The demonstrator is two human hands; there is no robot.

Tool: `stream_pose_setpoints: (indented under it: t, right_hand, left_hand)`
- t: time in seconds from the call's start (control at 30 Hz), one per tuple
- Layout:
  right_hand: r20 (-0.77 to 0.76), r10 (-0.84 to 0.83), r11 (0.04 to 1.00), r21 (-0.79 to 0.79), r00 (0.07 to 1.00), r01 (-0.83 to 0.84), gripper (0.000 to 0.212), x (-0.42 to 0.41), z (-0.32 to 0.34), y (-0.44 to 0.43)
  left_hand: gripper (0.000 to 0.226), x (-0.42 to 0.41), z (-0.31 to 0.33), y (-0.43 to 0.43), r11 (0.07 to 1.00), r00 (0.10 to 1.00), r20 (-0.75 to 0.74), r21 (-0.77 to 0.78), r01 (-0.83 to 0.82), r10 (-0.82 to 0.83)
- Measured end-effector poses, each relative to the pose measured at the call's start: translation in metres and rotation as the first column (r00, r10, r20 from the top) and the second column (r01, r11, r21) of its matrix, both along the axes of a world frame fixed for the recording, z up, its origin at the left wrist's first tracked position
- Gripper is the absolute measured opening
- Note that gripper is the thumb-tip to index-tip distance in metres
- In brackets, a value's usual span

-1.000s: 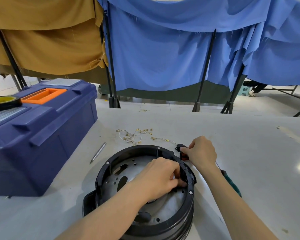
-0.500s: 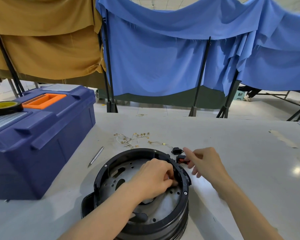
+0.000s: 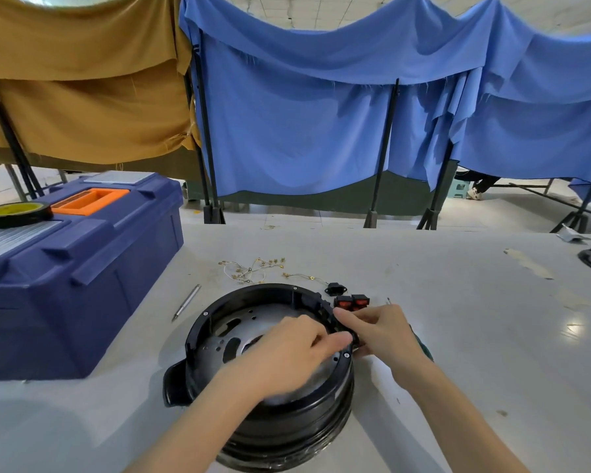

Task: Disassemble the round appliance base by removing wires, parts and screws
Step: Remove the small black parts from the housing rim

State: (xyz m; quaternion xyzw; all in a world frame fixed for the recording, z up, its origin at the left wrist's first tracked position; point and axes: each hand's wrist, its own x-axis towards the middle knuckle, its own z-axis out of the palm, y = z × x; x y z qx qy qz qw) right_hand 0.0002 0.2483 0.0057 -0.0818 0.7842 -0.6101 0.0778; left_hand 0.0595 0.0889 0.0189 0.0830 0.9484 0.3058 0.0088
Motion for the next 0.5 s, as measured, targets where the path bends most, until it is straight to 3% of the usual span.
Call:
stream_pose_setpoints:
  t: [0.07, 0.13, 0.2, 0.27, 0.37, 0.5]
  right_hand:
    - [-0.008, -0.065, 0.998, 0.004, 0.998, 0.065, 0.016, 0.004, -0.002, -0.002]
    - [0.004, -0.106, 0.994, -0.016, 0.994, 0.106, 0.017, 0.007, -0.005, -0.003]
    - [0.028, -0.134, 0.989, -0.064, 0.991, 0.135, 0.015, 0.009, -0.008, -0.002]
    - [0.030, -0.164, 0.982, -0.093, 0.986, 0.166, 0.014, 0.011, -0.010, 0.000]
    - [0.034, -0.194, 0.973, -0.121, 0.980, 0.197, 0.016, 0.014, -0.013, 0.004]
    - [0.110, -0.165, 0.968, -0.175, 0.980, 0.182, 0.016, 0.013, -0.014, 0.012]
  left_hand:
    - [0.062, 0.014, -0.001, 0.012, 0.999, 1.000, -0.005, -0.037, -0.014, 0.014]
    - [0.071, 0.025, -0.007, 0.022, 0.985, 0.999, -0.027, -0.172, -0.028, 0.024]
    - [0.074, 0.034, -0.016, 0.032, 0.925, 0.988, -0.152, -0.368, -0.092, 0.038]
    - [0.062, 0.038, -0.021, 0.039, 0.849, 0.957, -0.288, -0.502, -0.162, 0.012]
    - [0.051, 0.040, -0.020, 0.046, 0.797, 0.949, -0.311, -0.583, -0.158, -0.040]
    - [0.038, 0.044, -0.015, 0.050, 0.804, 0.963, -0.271, -0.572, -0.161, 0.001]
